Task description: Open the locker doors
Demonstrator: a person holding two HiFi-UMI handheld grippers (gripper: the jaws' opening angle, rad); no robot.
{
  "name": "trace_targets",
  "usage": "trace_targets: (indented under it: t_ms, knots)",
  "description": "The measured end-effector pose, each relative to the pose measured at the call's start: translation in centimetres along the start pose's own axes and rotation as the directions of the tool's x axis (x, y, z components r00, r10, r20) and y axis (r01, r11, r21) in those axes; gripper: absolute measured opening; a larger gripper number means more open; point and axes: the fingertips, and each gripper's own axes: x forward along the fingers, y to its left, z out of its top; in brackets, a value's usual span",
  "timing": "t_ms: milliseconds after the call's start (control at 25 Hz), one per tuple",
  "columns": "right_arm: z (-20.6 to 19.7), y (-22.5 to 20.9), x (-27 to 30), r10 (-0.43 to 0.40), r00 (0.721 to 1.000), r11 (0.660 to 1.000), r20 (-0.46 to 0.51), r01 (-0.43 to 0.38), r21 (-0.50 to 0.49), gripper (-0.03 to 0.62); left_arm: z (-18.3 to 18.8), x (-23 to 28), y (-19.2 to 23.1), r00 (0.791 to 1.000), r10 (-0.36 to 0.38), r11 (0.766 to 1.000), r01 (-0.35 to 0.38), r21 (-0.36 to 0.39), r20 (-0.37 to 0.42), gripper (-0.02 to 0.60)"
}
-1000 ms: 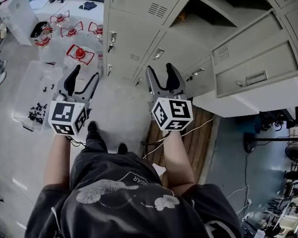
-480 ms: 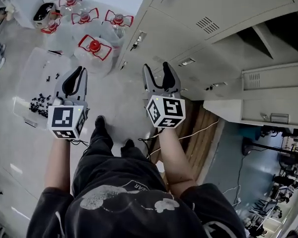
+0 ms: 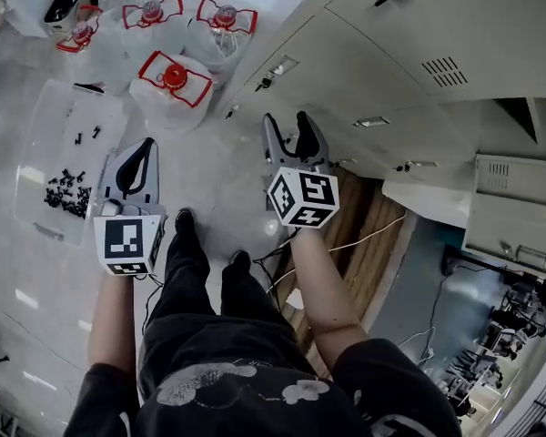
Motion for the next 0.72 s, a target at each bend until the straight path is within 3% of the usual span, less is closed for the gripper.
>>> trace_targets:
  t_ms: [200,720]
  knots:
    - [-2.6,-0.2,5.2,-0.006,1.0,1.0,-0.002,0.006,0.004,0.279,-2.7,3.3,0.0,0.999,-0.04,0.999,0.041,0.024,-0.02,0.009]
    - [-4.7,-2.8,12.9,-0.054,0.998,0.997,0.01,0.055,-0.057,0.279,-6.8,7.6,-0.6,0.995,-0.083,0.996,0.083,-0.016,-0.058,0.009]
